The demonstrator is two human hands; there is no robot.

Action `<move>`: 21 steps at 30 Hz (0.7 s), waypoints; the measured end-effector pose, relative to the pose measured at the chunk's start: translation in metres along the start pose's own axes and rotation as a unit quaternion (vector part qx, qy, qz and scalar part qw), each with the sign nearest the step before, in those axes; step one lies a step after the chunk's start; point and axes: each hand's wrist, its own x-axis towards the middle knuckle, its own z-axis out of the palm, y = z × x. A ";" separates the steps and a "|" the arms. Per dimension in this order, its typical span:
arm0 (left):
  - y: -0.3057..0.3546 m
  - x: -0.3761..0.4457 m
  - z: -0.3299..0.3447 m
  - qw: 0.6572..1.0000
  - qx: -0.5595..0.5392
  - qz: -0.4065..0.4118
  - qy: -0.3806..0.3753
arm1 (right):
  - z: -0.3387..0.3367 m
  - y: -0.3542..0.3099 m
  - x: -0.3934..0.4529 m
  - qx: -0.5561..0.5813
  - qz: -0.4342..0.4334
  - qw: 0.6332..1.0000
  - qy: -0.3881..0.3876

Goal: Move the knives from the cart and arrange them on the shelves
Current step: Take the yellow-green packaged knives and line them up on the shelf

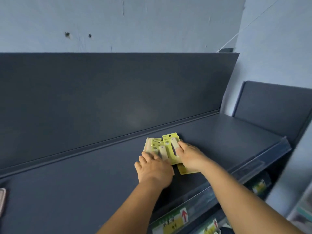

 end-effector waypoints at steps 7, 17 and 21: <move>-0.003 -0.016 -0.011 0.996 -0.008 0.062 0.063 | -0.013 -0.003 -0.030 0.018 -0.021 0.998 0.051; -0.005 -0.099 -0.005 0.933 -0.055 0.325 0.144 | -0.009 0.000 -0.166 -0.012 0.046 0.970 0.236; -0.017 -0.143 0.020 0.899 -0.058 0.420 0.113 | 0.022 0.009 -0.238 -0.017 0.121 0.958 0.260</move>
